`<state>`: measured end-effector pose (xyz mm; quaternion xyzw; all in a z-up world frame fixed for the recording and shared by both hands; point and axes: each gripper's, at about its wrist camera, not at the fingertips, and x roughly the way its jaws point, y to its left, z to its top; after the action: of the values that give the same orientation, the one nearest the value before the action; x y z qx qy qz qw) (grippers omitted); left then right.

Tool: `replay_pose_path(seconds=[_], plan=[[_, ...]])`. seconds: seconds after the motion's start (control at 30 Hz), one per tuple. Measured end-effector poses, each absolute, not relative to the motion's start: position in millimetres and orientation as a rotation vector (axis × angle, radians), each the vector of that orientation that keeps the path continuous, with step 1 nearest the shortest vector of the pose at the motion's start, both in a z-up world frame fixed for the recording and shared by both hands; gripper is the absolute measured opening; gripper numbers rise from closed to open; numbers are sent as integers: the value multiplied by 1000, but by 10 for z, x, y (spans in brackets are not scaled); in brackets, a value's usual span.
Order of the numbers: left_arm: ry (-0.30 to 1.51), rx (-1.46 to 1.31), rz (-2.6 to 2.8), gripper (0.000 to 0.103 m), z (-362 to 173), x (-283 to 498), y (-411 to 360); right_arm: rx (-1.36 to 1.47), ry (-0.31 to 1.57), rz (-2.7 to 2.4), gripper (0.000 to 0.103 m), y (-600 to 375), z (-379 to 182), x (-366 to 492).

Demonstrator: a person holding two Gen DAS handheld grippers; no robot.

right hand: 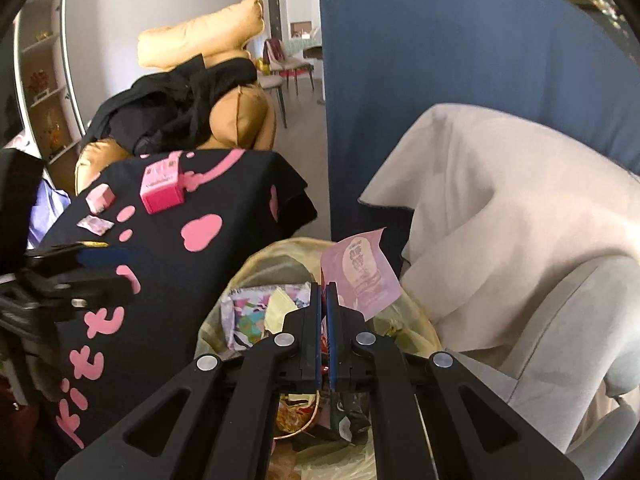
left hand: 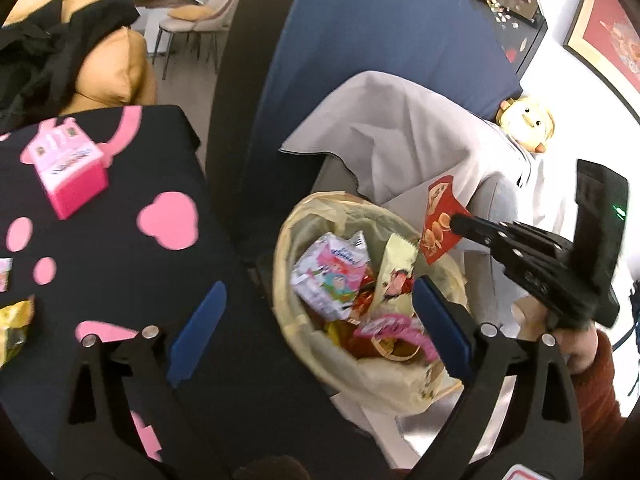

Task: Collect trash
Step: 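Open the right tool to drop the clear pink wrapper into the bag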

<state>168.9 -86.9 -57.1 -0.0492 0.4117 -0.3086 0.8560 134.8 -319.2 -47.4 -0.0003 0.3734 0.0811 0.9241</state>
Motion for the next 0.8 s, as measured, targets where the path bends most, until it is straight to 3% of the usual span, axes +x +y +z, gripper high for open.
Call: replay_pose_path(seconds=[0.33,0.4,0.47,0.5,0.8], plan=[[824,-88,-535,93,-618,1511,-221,-1,834,152,7,-3169,-682,1458],[824,-112,-508,93,-642,1515,-51,-14,843,147,13,-3135,-677,1468],[822,-137,-482,94,-663,1510,112,-8,845,154,42,-3111,-642,1472],[822,-153,-468,94,-676,1510,208,4,837,166,45,-3100,-611,1469],[792,-233,-341,94,-732,1467,947,-16,794,268,47,-2682,-297,1448]])
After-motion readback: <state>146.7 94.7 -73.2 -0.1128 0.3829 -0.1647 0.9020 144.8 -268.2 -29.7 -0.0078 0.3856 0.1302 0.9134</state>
